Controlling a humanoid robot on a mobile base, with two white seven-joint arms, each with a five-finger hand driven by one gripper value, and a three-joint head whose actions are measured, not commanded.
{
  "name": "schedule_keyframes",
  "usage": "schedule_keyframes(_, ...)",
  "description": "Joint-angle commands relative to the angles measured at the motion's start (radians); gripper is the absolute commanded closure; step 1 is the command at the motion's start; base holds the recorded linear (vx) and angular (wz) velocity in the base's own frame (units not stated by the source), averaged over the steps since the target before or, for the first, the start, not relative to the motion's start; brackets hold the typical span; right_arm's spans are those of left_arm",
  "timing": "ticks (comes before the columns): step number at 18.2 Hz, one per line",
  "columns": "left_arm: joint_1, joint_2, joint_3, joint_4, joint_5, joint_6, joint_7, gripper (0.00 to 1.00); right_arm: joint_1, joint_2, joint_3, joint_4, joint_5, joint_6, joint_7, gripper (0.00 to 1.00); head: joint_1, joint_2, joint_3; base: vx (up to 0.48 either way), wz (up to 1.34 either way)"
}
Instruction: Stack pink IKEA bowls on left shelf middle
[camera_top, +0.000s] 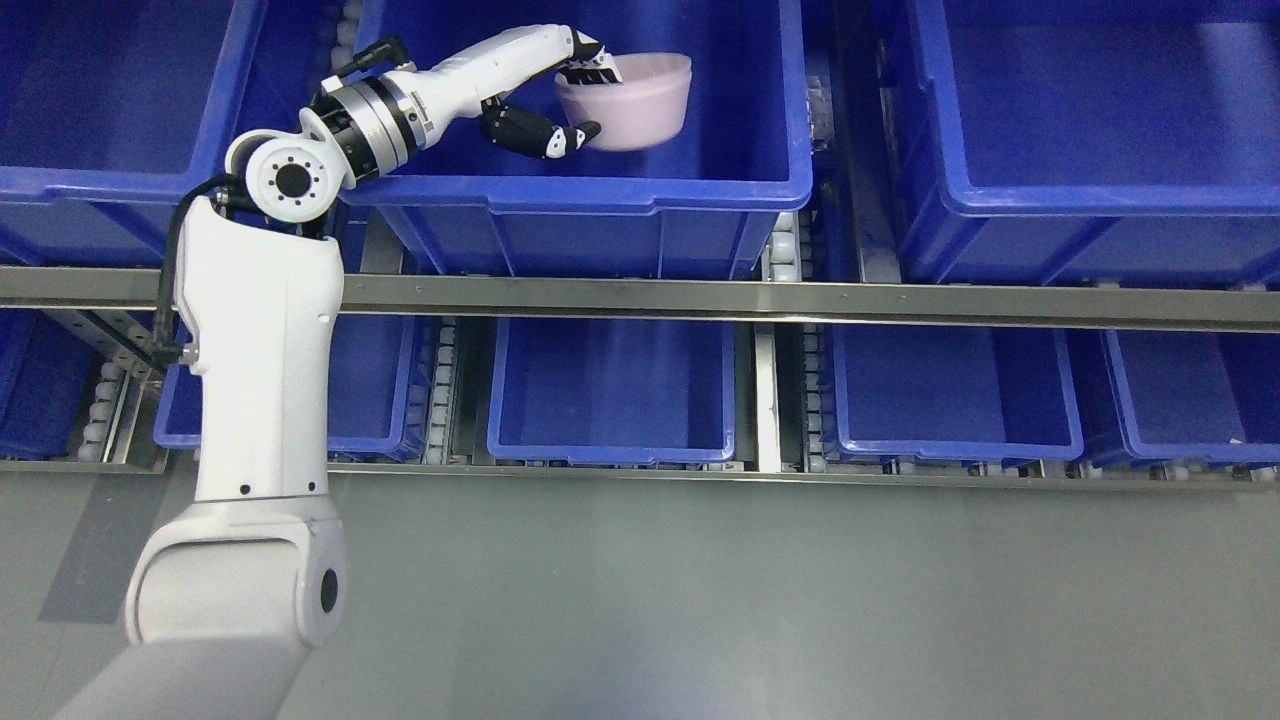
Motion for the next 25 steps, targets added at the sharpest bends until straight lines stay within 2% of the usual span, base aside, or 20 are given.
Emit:
schedule_keyframes(1, 0.007, 0.017, -0.011, 0.044, -0.001, 0.023, 0.002, 0.65, 0.000, -0.017, -0.009, 0.000, 0.008, 0.000, -0.002, 0.00, 0.0000, 0.000, 0.000, 0.000, 0.00)
schedule_keyframes(4, 0.004, 0.017, -0.011, 0.045, 0.009, 0.032, 0.044, 0.48, 0.000, -0.017, -0.009, 0.000, 0.008, 0.000, -0.002, 0.00, 0.0000, 0.000, 0.000, 0.000, 0.00)
schedule_keyframes(6, -0.008, 0.017, 0.012, 0.045, 0.022, 0.035, 0.178, 0.27, 0.000, -0.017, -0.009, 0.000, 0.008, 0.000, -0.002, 0.00, 0.0000, 0.000, 0.000, 0.000, 0.00)
schedule_keyframes(8, -0.027, 0.017, 0.026, 0.045, 0.086, 0.037, 0.393, 0.10, 0.000, -0.017, -0.011, 0.000, 0.008, 0.000, -0.002, 0.00, 0.0000, 0.000, 0.000, 0.000, 0.00)
schedule_keyframes(10, -0.027, 0.017, 0.022, 0.045, 0.264, 0.070, 0.652, 0.09, 0.000, -0.017, -0.009, 0.000, 0.008, 0.000, -0.002, 0.00, 0.0000, 0.000, 0.000, 0.000, 0.00)
schedule_keyframes(11, -0.025, 0.017, 0.019, 0.041, 0.467, 0.122, 0.749, 0.09, 0.000, -0.017, -0.011, 0.000, 0.008, 0.000, -0.002, 0.00, 0.0000, 0.000, 0.000, 0.000, 0.00)
schedule_keyframes(12, -0.021, 0.017, 0.009, 0.030, 0.619, 0.170, 0.779, 0.09, 0.000, -0.017, -0.009, 0.000, 0.008, 0.000, -0.002, 0.00, 0.0000, 0.000, 0.000, 0.000, 0.00)
schedule_keyframes(13, -0.010, 0.017, 0.006, -0.013, 0.707, 0.243, 0.805, 0.04, 0.000, -0.017, -0.009, 0.000, 0.008, 0.000, -0.002, 0.00, 0.0000, 0.000, 0.000, 0.000, 0.00)
schedule_keyframes(14, 0.014, 0.017, 0.000, -0.074, 0.711, 0.299, 0.842, 0.01, 0.000, -0.017, -0.009, 0.000, 0.008, 0.000, -0.002, 0.00, 0.0000, 0.000, 0.000, 0.000, 0.00)
schedule_keyframes(17, 0.067, 0.017, -0.024, -0.180, 0.711, 0.380, 0.862, 0.00, 0.000, -0.017, -0.009, 0.000, 0.008, 0.000, -0.002, 0.00, 0.0000, 0.000, 0.000, 0.000, 0.00)
schedule_keyframes(21, 0.150, 0.017, -0.043, -0.275, 0.711, 0.411, 0.861, 0.00, 0.000, -0.017, -0.009, 0.000, 0.008, 0.000, -0.002, 0.00, 0.0000, 0.000, 0.000, 0.000, 0.00)
schedule_keyframes(25, 0.231, 0.017, -0.119, -0.346, 0.710, 0.413, 0.864, 0.00, 0.000, -0.017, -0.009, 0.000, 0.008, 0.000, -0.002, 0.00, 0.0000, 0.000, 0.000, 0.000, 0.00)
